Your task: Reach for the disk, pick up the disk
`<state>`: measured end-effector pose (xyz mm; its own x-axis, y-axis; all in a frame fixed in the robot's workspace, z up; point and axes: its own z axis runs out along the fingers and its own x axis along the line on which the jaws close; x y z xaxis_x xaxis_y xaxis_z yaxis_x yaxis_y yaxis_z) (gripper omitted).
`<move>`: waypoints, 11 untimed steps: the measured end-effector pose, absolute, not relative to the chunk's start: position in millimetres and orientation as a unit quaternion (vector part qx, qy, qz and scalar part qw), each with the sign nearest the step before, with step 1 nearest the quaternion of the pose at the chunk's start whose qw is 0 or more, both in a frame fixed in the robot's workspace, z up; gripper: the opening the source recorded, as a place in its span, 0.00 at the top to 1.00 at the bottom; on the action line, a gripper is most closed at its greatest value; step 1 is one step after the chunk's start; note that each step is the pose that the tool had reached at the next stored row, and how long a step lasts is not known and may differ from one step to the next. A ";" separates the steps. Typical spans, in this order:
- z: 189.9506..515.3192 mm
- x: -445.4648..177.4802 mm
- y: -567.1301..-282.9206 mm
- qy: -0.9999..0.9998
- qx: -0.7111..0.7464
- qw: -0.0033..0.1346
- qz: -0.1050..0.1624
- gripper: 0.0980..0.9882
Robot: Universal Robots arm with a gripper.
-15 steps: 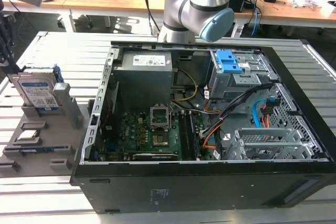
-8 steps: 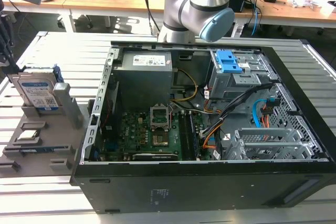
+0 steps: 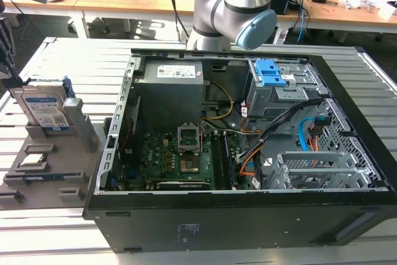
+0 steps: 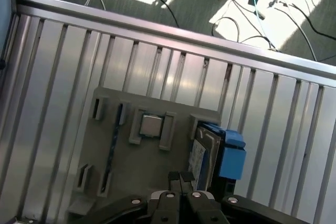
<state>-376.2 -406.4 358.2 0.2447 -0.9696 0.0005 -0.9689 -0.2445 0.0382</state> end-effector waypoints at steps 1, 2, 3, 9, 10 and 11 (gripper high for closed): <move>358.2 -376.2 -406.4 -0.610 0.792 0.015 -0.011 0.99; 358.2 -376.2 -406.4 -0.606 0.795 0.015 -0.011 0.99; 358.2 -376.2 -406.4 -0.602 0.799 0.015 -0.011 0.99; 358.2 -376.0 -406.4 -0.596 0.803 0.016 -0.011 0.99; 358.0 -375.9 -406.4 -0.606 0.795 0.016 -0.011 0.99; 358.0 -375.9 -406.4 -0.612 0.790 0.016 -0.011 0.99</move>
<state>-375.9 -406.4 358.0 0.2495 -0.9684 0.0016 -0.9677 -0.2492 0.0387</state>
